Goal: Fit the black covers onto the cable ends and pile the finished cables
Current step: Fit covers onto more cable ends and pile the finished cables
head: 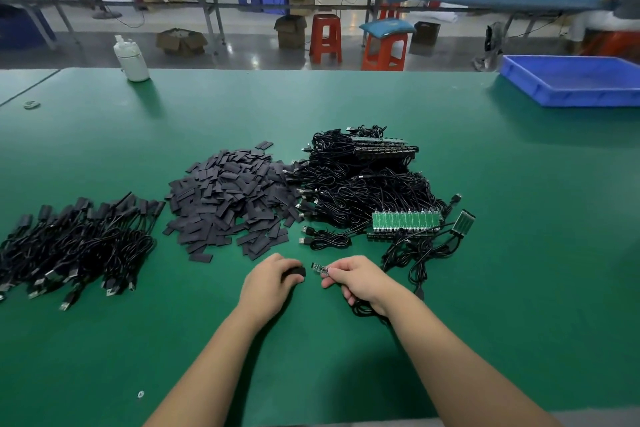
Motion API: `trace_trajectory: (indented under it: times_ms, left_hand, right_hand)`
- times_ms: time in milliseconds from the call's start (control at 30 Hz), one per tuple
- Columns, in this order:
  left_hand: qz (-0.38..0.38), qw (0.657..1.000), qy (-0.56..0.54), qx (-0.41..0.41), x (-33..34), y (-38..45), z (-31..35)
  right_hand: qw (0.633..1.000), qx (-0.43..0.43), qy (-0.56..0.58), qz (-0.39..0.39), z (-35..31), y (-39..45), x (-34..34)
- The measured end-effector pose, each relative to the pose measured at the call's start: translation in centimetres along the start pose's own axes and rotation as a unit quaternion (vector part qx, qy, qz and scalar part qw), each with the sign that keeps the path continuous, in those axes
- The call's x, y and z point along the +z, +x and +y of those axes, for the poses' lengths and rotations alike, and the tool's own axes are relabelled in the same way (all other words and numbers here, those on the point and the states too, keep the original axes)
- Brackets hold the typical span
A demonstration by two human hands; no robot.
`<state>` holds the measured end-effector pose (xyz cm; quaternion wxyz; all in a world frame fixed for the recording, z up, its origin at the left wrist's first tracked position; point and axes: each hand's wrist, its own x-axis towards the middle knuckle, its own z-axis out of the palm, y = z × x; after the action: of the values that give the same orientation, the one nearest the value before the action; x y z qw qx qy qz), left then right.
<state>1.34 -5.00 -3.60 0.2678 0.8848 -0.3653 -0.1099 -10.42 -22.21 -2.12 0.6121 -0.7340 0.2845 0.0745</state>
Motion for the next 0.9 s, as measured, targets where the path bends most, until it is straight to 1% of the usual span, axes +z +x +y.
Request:
trace_trajectory:
  times_ms: [100,267,567,900]
  left_hand:
    - [0.033,0.994,-0.103,-0.003,0.10,-0.50,-0.51]
    - [0.046,0.983,-0.177,0.004,0.05,-0.83,-0.71]
    - [0.053,0.977,-0.208,0.006,0.33,-0.96,-0.86]
    - [0.039,0.979,-0.199,0.024,0.38,-0.96,-0.84]
  right_hand:
    - [1.000,-0.010,0.000,-0.002,0.40,0.09,0.03]
    - [1.000,-0.018,0.000,-0.019,0.66,0.22,-0.04]
    - [0.999,-0.023,-0.021,-0.019,0.90,0.42,0.01]
    - [1.000,-0.018,-0.016,-0.017,0.78,0.26,0.16]
